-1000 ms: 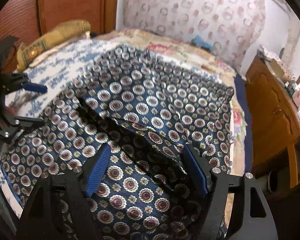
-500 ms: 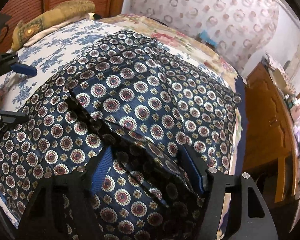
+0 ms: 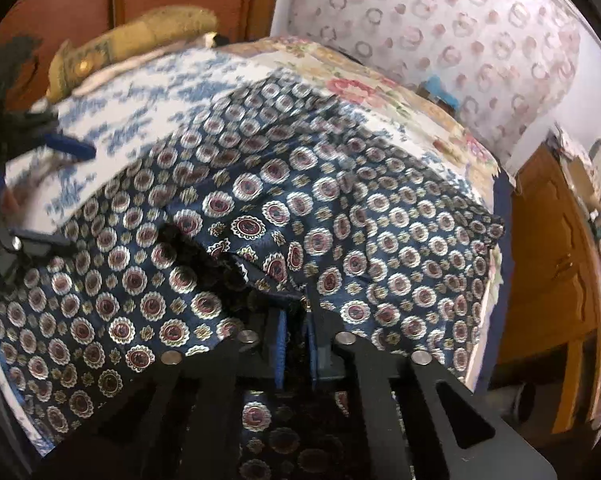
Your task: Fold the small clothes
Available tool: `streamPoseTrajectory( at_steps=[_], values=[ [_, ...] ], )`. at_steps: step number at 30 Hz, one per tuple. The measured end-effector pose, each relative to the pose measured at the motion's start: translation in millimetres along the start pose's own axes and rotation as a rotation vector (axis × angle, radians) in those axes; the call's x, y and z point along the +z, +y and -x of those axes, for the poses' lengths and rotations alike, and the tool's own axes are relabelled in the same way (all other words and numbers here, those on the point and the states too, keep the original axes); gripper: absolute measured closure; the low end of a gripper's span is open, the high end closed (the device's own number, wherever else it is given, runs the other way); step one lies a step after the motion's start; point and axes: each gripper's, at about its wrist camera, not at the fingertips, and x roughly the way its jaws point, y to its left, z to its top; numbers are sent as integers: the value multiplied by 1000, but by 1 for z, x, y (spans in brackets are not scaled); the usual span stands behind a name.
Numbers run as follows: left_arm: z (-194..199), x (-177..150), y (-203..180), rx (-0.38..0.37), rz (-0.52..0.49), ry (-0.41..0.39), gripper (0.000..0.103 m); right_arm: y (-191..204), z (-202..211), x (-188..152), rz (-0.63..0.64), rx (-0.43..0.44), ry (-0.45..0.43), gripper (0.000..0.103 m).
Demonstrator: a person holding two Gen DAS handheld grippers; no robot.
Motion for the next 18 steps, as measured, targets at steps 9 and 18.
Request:
streamPoseTrajectory(
  at_steps=[9, 18],
  values=[
    [41, 8, -4, -66, 64, -132, 7, -82, 3, 16, -254, -66, -54, 101],
    [33, 2, -11, -72, 61, -95, 7, -156, -15, -11, -577, -185, 7, 77]
  ],
)
